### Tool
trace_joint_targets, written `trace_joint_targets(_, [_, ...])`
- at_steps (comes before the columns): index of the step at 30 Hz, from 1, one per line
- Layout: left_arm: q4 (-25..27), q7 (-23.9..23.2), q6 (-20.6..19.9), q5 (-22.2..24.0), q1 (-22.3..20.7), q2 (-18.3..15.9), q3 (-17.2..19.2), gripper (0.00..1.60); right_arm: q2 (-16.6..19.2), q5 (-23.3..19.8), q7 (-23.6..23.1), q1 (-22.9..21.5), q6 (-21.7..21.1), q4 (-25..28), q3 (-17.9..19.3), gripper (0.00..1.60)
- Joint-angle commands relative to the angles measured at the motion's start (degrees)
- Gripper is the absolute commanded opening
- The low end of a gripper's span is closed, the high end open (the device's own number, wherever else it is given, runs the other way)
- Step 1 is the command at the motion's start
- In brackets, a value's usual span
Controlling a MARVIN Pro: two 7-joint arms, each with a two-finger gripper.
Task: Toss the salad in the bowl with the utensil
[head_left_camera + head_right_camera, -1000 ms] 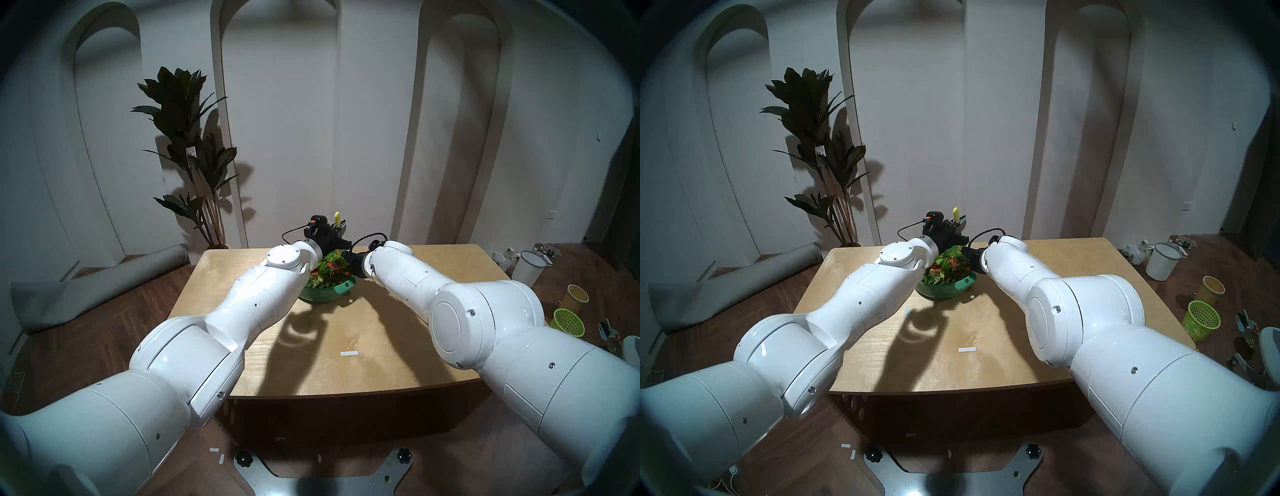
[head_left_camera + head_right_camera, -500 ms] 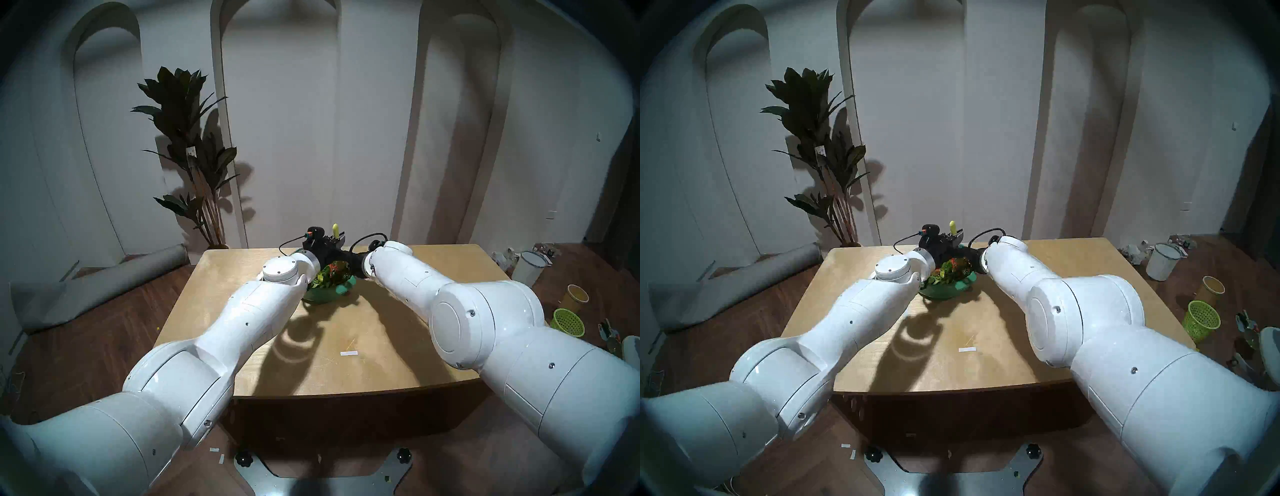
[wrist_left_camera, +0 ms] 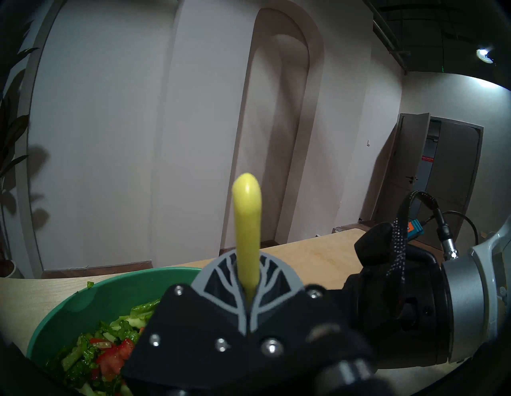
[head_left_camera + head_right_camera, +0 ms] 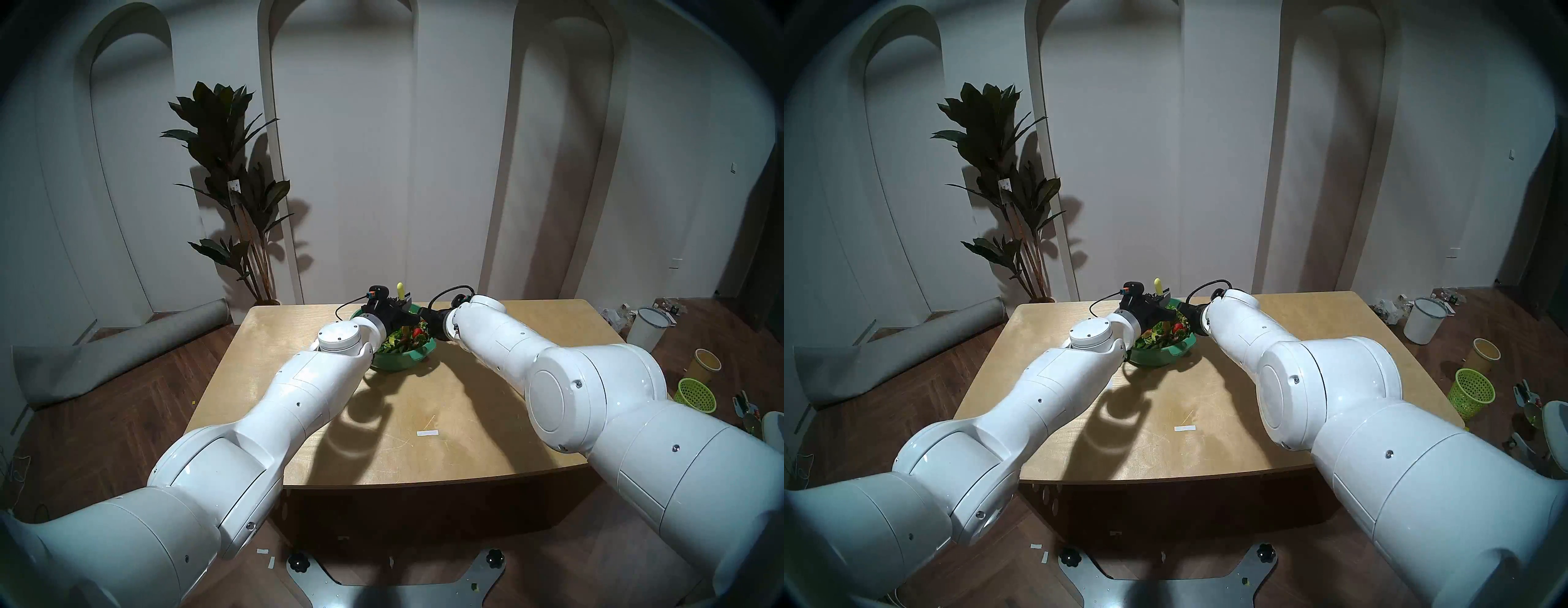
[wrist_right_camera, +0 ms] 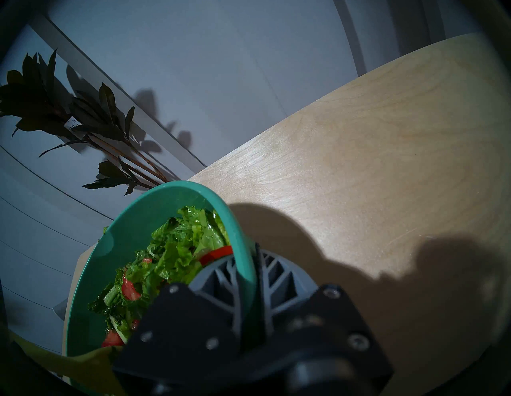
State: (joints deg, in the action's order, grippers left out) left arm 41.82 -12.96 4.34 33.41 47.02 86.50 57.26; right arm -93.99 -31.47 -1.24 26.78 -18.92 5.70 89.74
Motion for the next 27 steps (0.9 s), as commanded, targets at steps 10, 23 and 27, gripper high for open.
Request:
trace_joint_targets(10, [-5.3,0.4,2.6,1.3,-3.6,3.7,1.0,0.0,0.0,-0.1,-0.4,-2.2,0.7,2.0,0.1,0.29])
trace_joint_targets(23, [-13.5,1.8,8.1,-2.0,-6.5,4.0,-1.0,0.0,0.0,-0.1,-0.4,-2.3,0.6,1.9,0.1,0.29])
trace_joint_targets(27, [-15.5,2.1,9.1,-2.8,-7.5,3.5,-1.4,0.0,0.0,-0.1,-0.4,-2.3,0.6,1.9,0.1,0.29])
